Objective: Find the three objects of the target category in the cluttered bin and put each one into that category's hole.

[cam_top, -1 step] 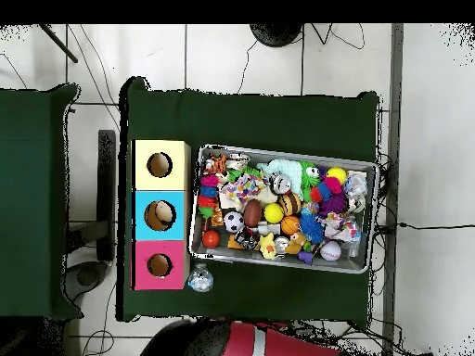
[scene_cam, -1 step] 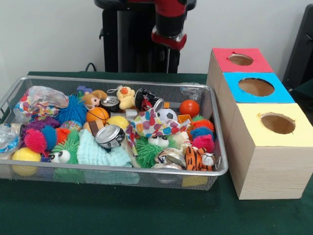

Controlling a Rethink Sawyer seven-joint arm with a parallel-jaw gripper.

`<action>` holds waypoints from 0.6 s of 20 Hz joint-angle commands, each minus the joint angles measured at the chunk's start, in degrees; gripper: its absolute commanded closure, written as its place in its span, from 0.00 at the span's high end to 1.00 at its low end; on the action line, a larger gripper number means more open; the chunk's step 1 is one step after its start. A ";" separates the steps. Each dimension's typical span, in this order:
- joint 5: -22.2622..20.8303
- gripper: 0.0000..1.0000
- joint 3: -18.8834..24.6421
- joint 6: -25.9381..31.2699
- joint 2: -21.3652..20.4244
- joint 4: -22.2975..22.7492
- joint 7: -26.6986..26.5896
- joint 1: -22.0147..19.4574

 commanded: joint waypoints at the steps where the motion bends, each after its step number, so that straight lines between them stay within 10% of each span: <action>1: 7.09 1.00 7.38 12.10 -14.15 8.85 5.49 -1.99; 7: 12.27 1.00 9.12 16.45 -22.87 10.69 7.34 -0.22; 12: 13.88 1.00 6.88 2.10 -14.85 7.73 11.52 2.36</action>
